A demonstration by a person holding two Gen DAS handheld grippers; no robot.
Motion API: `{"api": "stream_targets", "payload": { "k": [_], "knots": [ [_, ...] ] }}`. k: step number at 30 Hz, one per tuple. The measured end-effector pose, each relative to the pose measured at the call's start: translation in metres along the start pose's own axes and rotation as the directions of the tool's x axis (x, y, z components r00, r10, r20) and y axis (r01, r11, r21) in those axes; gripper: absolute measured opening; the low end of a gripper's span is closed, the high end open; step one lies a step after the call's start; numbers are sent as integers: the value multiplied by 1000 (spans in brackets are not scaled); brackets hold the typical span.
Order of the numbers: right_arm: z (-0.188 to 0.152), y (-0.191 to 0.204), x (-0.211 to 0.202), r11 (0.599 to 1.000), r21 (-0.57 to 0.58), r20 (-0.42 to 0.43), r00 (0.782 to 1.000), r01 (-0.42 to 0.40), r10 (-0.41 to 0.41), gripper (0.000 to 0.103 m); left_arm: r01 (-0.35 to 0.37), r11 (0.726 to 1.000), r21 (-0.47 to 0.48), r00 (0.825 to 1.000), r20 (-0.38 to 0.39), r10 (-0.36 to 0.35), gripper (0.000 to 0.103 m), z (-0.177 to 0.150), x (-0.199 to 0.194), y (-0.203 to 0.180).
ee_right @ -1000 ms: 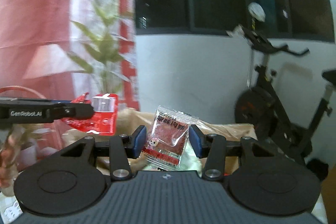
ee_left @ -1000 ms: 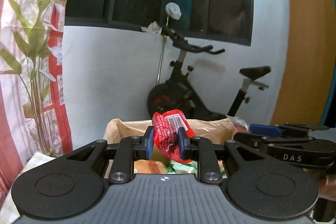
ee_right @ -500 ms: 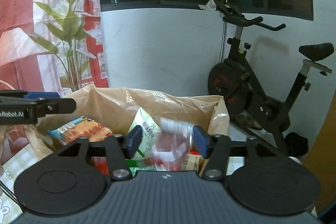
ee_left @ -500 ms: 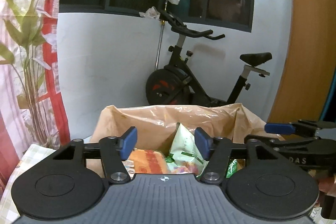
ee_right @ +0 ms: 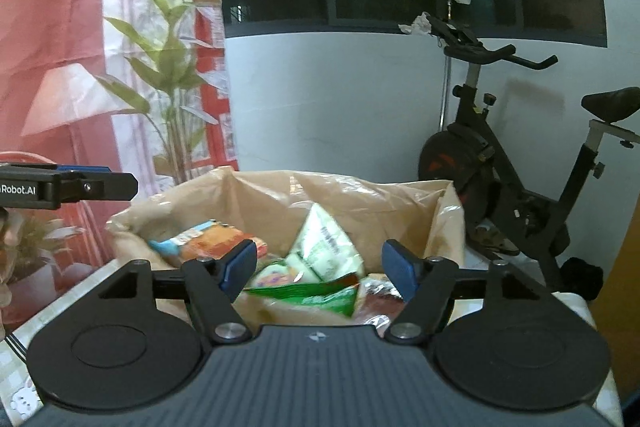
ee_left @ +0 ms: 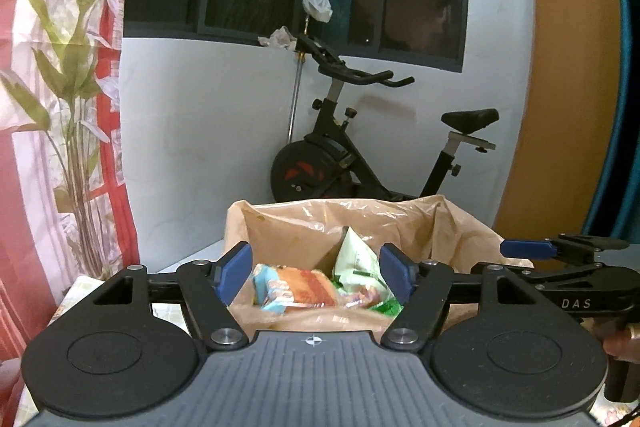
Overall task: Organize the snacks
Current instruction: 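Withdraw both tools from the box toward the blue-printed candy packet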
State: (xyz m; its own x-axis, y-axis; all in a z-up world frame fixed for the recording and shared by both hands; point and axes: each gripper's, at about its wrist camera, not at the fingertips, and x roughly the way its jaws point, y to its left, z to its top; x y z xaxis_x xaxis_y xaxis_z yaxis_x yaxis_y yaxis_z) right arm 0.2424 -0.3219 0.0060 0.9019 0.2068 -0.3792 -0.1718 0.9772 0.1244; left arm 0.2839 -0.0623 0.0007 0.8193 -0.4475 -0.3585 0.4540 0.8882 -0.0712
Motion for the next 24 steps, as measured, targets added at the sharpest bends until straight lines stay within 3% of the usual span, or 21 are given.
{"api": "stream_targets", "payload": {
  "k": [9,14,24],
  "knots": [
    [-24,35,-31,999,0,78,996,-37,37,72,-37,998,-47,999,-12,36,73,-31,-44,25],
    [-47,52,-38,999,-12,77,996,-48,49,72,-73,995,-67,995,-67,68,73,-57,-51,31],
    [-94,61,-34,999,12,-31,998,-52,52,72,-116,987,-116,973,-211,89,72,-99,-33,48]
  ]
}}
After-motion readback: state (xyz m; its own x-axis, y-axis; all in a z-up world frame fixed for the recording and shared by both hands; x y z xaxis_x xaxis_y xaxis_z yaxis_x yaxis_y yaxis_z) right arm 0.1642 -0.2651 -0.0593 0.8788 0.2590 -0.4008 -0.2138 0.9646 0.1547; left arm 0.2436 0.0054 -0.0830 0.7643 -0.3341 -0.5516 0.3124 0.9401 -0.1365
